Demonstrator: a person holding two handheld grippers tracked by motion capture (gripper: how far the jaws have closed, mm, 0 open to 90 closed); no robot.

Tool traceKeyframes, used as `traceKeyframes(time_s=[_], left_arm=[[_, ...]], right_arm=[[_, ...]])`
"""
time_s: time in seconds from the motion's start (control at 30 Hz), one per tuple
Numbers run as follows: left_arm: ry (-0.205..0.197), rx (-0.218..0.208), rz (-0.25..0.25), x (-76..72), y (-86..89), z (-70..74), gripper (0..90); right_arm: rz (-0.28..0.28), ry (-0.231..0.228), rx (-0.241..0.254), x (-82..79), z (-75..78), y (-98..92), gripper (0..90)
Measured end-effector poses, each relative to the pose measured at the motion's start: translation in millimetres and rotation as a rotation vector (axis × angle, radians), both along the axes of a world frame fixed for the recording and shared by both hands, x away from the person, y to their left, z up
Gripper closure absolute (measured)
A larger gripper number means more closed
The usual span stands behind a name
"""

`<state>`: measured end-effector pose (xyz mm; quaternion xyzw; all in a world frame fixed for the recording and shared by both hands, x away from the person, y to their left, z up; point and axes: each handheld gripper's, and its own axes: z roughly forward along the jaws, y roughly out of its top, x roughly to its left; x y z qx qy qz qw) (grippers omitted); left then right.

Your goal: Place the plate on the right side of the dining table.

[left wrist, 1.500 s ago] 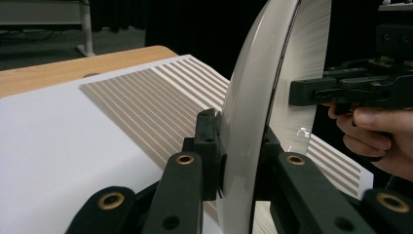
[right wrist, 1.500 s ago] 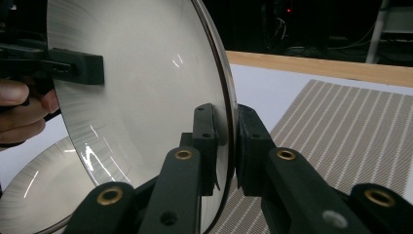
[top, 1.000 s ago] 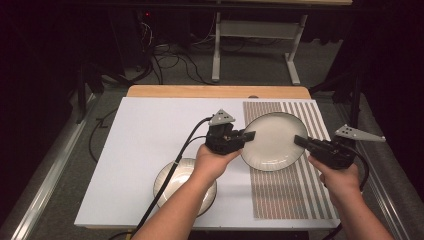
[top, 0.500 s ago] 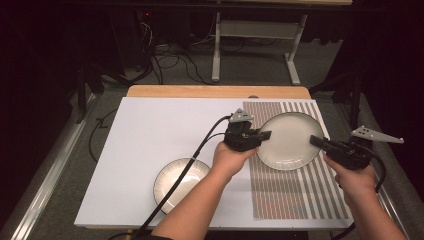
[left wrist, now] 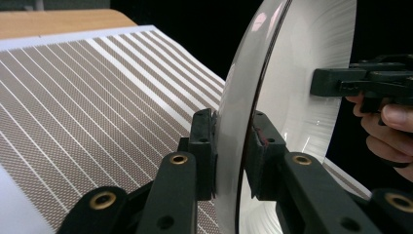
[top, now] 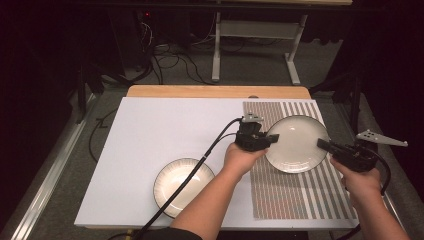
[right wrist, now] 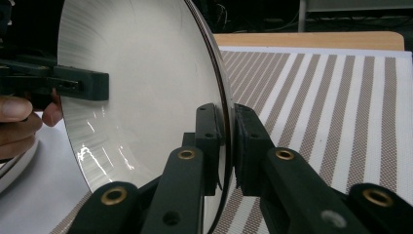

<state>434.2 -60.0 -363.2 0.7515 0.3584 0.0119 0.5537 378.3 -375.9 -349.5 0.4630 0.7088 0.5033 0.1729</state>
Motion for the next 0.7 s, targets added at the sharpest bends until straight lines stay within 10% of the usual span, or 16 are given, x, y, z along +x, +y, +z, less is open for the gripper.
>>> traceKeyframes(time_s=[0.7], left_arm=[[0.066,0.032,0.041,15.2,-15.5,-28.6,72.5]], right_arm=[[-0.030,0.055,-0.003,16.0,-25.2,-10.2,85.1]])
